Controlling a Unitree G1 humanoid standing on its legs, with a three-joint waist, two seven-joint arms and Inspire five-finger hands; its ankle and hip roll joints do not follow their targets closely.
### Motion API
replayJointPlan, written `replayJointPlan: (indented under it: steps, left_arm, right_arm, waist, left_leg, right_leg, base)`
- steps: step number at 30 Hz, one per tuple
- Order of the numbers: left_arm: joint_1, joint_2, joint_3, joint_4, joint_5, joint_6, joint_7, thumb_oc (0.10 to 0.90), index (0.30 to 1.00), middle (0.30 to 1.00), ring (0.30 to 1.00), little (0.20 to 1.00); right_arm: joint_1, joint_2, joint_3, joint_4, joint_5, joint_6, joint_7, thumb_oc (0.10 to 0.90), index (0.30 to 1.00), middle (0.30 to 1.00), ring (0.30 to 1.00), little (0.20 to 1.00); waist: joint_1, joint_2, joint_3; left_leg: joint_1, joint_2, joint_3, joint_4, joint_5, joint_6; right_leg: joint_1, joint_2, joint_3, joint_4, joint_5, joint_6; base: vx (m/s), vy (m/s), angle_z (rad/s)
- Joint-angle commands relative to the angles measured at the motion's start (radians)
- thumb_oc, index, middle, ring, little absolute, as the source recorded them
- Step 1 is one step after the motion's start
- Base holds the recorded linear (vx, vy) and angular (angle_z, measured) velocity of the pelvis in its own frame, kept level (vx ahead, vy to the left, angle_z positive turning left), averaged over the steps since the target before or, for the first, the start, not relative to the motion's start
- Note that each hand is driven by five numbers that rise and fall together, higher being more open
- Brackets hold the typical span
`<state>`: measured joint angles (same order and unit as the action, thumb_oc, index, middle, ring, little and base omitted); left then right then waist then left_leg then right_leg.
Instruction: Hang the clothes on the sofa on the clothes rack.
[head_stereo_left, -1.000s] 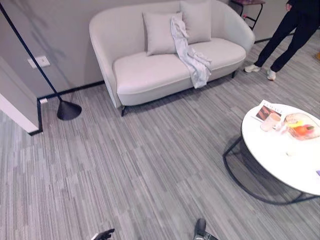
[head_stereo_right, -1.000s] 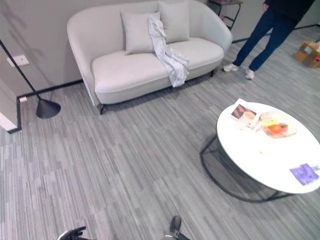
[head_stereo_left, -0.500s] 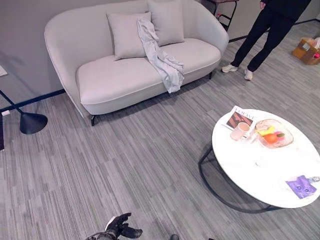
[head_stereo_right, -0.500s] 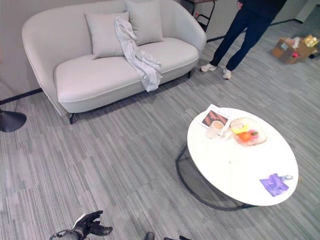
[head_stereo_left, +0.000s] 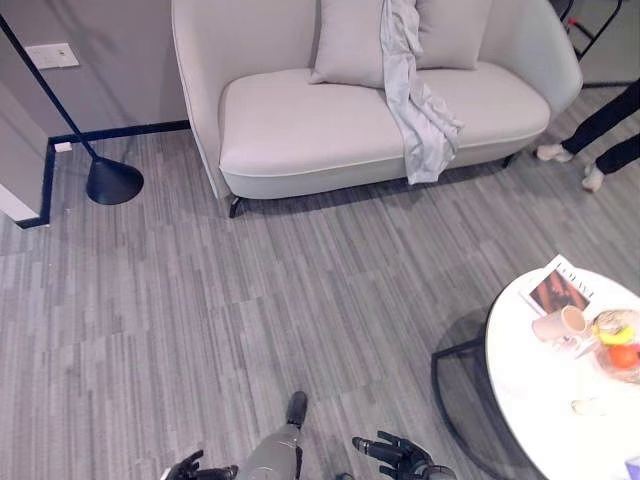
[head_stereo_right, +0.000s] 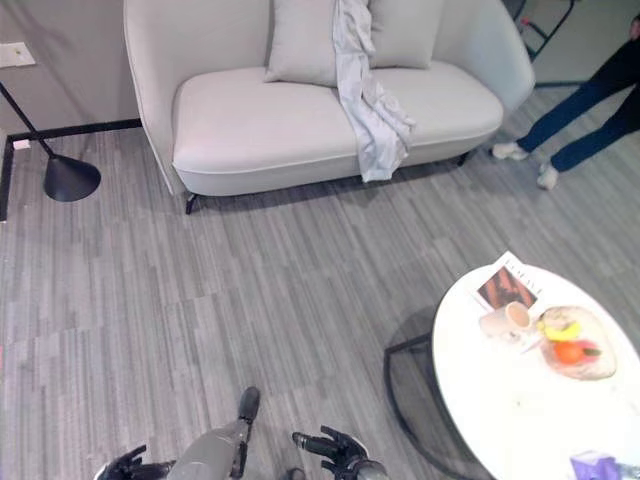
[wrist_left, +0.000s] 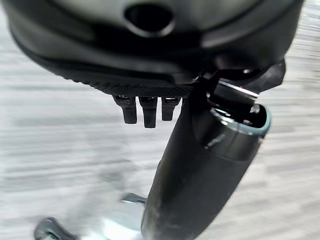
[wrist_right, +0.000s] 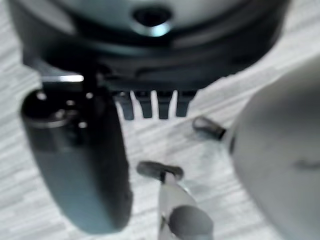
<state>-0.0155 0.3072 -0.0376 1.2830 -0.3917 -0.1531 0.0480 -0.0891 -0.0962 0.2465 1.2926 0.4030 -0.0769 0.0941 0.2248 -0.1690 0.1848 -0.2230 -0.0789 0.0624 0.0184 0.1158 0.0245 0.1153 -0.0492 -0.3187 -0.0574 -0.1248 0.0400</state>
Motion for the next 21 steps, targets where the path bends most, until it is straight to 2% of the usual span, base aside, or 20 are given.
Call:
replayJointPlan:
  steps: [1, 5, 7, 8, 10, 11, 13, 14, 16, 17, 18, 19, 20, 21]
  left_arm:
    - [-0.036, -0.029, -0.034, 0.015, 0.016, -0.039, 0.011, 0.8, 0.9, 0.9, 0.9, 0.9]
    - [-0.039, -0.023, -0.058, 0.004, 0.036, -0.042, 0.012, 0.8, 0.9, 0.9, 0.9, 0.9]
    - [-0.038, -0.018, -0.075, 0.017, 0.056, -0.03, 0.005, 0.8, 0.9, 0.9, 0.9, 0.9]
    - [-0.038, -0.018, -0.075, 0.018, 0.056, -0.03, 0.005, 0.8, 0.9, 0.9, 0.9, 0.9]
    - [-0.032, -0.018, -0.082, 0.031, 0.067, -0.023, -0.003, 0.8, 0.9, 0.9, 0.9, 0.9]
    - [-0.028, -0.02, -0.087, 0.033, 0.073, -0.02, -0.005, 0.8, 0.9, 0.9, 0.9, 0.9]
    - [-0.023, -0.021, -0.098, 0.035, 0.097, -0.019, -0.003, 0.8, 0.9, 0.9, 0.9, 0.9]
    - [-0.021, -0.023, -0.106, 0.04, 0.11, -0.017, -0.003, 0.8, 0.9, 0.9, 0.9, 0.9]
    - [-0.024, -0.02, -0.123, 0.043, 0.124, -0.013, 0.0, 0.8, 0.9, 0.9, 0.9, 0.9]
    - [-0.027, -0.019, -0.13, 0.041, 0.134, -0.012, -0.001, 0.8, 0.9, 0.9, 0.9, 0.9]
    - [-0.034, -0.023, -0.14, 0.039, 0.143, -0.011, -0.006, 0.8, 0.9, 0.9, 0.9, 0.9]
    - [-0.034, -0.023, -0.14, 0.039, 0.143, -0.011, -0.006, 0.8, 0.9, 0.9, 0.9, 0.9]
    - [-0.037, -0.032, -0.15, 0.039, 0.149, -0.012, -0.015, 0.8, 0.9, 0.9, 0.9, 0.9]
    - [-0.037, -0.032, -0.15, 0.039, 0.149, -0.012, -0.015, 0.8, 0.9, 0.9, 0.9, 0.9]
  right_arm:
    - [0.088, -0.062, -0.01, 0.004, 0.019, -0.012, -0.022, 0.8, 0.9, 0.9, 0.9, 0.9]
    - [0.101, -0.052, -0.004, 0.037, -0.009, -0.002, -0.018, 0.8, 0.9, 0.9, 0.9, 0.9]
    - [0.101, -0.051, -0.004, 0.054, -0.048, 0.006, -0.018, 0.8, 0.9, 0.9, 0.9, 0.9]
    - [0.101, -0.051, -0.004, 0.054, -0.048, 0.006, -0.018, 0.8, 0.9, 0.9, 0.9, 0.9]
    - [0.096, -0.056, -0.015, 0.042, -0.047, 0.011, -0.006, 0.8, 0.9, 0.9, 0.9, 0.9]
    - [0.091, -0.061, -0.016, 0.034, -0.052, 0.013, -0.005, 0.8, 0.9, 0.9, 0.9, 0.9]
    - [0.072, -0.074, -0.022, 0.014, -0.055, 0.013, -0.006, 0.8, 0.9, 0.9, 0.9, 0.9]
    - [0.058, -0.084, -0.021, 0.007, -0.059, 0.013, -0.007, 0.8, 0.9, 0.9, 0.9, 0.9]
    - [0.04, -0.092, -0.006, -0.025, -0.091, 0.013, -0.004, 0.8, 0.9, 0.9, 0.9, 0.9]
    - [0.038, -0.091, 0.001, -0.038, -0.102, 0.011, -0.007, 0.8, 0.9, 0.9, 0.9, 0.9]
    - [0.047, -0.086, 0.009, -0.05, -0.109, 0.011, -0.006, 0.8, 0.9, 0.9, 0.9, 0.9]
    - [0.047, -0.086, 0.009, -0.05, -0.109, 0.012, -0.006, 0.8, 0.9, 0.9, 0.9, 0.9]
    - [0.046, -0.084, -0.003, -0.059, -0.083, 0.009, -0.003, 0.8, 0.9, 0.9, 0.9, 0.9]
    - [0.046, -0.084, -0.003, -0.06, -0.083, 0.009, -0.003, 0.8, 0.9, 0.9, 0.9, 0.9]
  waist:
    - [0.012, 0.046, -0.052]
    - [0.005, 0.03, -0.069]
    - [0.009, 0.017, -0.086]
    - [0.008, 0.017, -0.088]
    - [0.002, 0.02, -0.099]
    - [-0.004, 0.027, -0.103]
    - [-0.024, 0.05, -0.096]
    - [-0.035, 0.068, -0.087]
    - [-0.055, 0.111, -0.069]
    - [-0.063, 0.121, -0.063]
    - [-0.079, 0.129, -0.054]
    - [-0.082, 0.129, -0.05]
    - [-0.094, 0.13, -0.052]
    - [-0.095, 0.131, -0.049]
  left_leg:
    - [-0.052, 0.113, -0.106, -0.085, 0.056, -0.099]
    - [-0.038, 0.09, -0.091, -0.067, 0.03, -0.08]
    - [-0.013, 0.059, -0.077, -0.056, -0.004, -0.056]
    - [-0.017, 0.06, -0.077, -0.055, -0.003, -0.056]
    - [0.015, 0.047, -0.076, -0.064, -0.025, -0.039]
    - [0.03, 0.042, -0.076, -0.069, -0.035, -0.032]
    - [0.076, 0.035, -0.08, -0.08, -0.058, -0.012]
    - [0.092, 0.033, -0.082, -0.084, -0.064, -0.002]
    - [0.128, 0.051, -0.088, -0.096, -0.079, 0.008]
    - [0.144, 0.053, -0.098, -0.101, -0.086, 0.009]
    - [0.167, 0.05, -0.115, -0.105, -0.099, 0.005]
    - [0.171, 0.05, -0.119, -0.105, -0.1, 0.005]
    - [0.178, 0.049, -0.118, -0.104, -0.118, -0.006]
    - [0.182, 0.05, -0.12, -0.104, -0.118, -0.007]
  right_leg:
    - [0.006, 0.089, 0.03, -0.03, 0.011, 0.023]
    - [0.03, 0.057, 0.037, -0.028, 0.009, 0.037]
    - [0.019, 0.021, 0.03, 0.048, 0.005, 0.063]
    - [0.016, 0.022, 0.03, 0.048, 0.006, 0.063]
    - [-0.013, -0.004, 0.023, 0.144, 0.011, 0.091]
    - [-0.031, -0.013, 0.02, 0.199, 0.015, 0.112]
    - [-0.092, -0.043, 0.023, 0.356, 0.065, 0.152]
    - [-0.123, -0.053, 0.028, 0.447, 0.114, 0.176]
    - [-0.195, -0.076, 0.018, 0.6, 0.149, 0.187]
    - [-0.21, -0.091, 0.0, 0.606, 0.14, 0.18]
    - [-0.223, -0.109, -0.037, 0.537, 0.105, 0.153]
    - [-0.216, -0.11, -0.041, 0.536, 0.103, 0.152]
    - [-0.207, -0.127, -0.057, 0.404, 0.066, 0.126]
    - [-0.201, -0.125, -0.06, 0.4, 0.066, 0.125]
  base:
    - [0.33, 0.29, -0.09]
    - [0.2, 0.241, -0.04]
    - [0.24, 0.343, -0.09]
    - [0.14, 0.211, -0.13]
    - [0.16, 0.244, -0.09]
    - [0.2, 0.313, -0.04]
    - [0.16, 0.314, -0.02]
    - [0.12, 0.283, 0.08]
    - [0.16, 0.233, 0.29]
    - [0.27, 0.128, 0.24]
    - [0.2, 0.044, 0.14]
    - [0.27, -0.031, 0.23]
    - [0.14, -0.049, 0.57]
    - [0.19, -0.077, 0.62]
